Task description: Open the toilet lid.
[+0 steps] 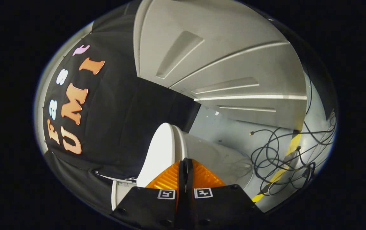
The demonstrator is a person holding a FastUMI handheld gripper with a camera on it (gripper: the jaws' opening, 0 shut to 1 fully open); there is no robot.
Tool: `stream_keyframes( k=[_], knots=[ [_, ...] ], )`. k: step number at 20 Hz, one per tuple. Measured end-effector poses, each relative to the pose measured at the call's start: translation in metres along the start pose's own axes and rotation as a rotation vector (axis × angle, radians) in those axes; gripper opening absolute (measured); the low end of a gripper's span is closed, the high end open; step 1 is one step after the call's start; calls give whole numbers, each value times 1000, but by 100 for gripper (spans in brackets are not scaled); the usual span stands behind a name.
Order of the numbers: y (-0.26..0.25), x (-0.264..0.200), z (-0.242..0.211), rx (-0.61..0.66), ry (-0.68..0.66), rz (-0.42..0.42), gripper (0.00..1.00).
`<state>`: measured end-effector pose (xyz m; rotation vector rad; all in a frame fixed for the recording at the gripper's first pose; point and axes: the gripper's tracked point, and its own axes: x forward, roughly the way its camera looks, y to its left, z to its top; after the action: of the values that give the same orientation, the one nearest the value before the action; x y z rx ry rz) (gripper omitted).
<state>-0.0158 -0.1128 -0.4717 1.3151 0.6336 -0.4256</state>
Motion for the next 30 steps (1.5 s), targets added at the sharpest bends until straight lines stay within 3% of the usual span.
stream_keyframes(
  k=[4,7,10,14,18,22,30],
  knots=[
    [3,-2,1,50,6,28,8],
    [9,-4,3,5,-14,37,7],
    [38,-16,13,66,-73,109,8],
    [61,-26,16,75,-126,144,7],
    [91,-37,20,-39,-134,130,7],
    [153,-34,46,-162,-261,146,7],
    [277,-62,27,-379,-294,217,7]
  ],
)
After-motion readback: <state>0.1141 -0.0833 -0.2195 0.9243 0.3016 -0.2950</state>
